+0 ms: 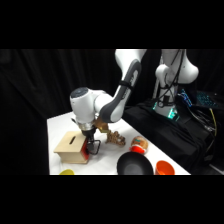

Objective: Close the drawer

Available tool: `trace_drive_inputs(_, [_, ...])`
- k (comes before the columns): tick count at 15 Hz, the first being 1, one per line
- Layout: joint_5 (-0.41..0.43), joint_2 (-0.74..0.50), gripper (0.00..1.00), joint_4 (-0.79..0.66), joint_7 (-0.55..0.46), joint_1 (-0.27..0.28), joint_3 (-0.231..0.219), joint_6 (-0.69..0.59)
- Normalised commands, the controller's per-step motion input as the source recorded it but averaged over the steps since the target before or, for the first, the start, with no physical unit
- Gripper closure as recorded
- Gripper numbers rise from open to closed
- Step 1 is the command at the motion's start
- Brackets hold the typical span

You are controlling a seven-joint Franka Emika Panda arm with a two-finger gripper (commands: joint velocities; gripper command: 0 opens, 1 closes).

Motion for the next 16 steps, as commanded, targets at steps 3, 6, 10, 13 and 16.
trace_drive_inputs(3, [0.042, -0.36, 0.00, 0.01, -0.29, -0.081, 0.056, -0.30])
trace_drive_inputs(6, [0.022, -0.40, 0.00, -0.06, -0.25, -0.081, 0.079, -0.27])
trace_drive_inputs(10, [0.011, -0.38, 0.00, -0.05, -0.24, -0.092, 0.113, -0.29])
trace_drive_inputs(13, [0.030, -0.37, 0.00, -0.12, -0.28, -0.111, 0.146, -0.30])
trace_drive_inputs(16, [0.052, -0.32, 0.00, -0.17, -0.29, -0.123, 0.144, -0.23])
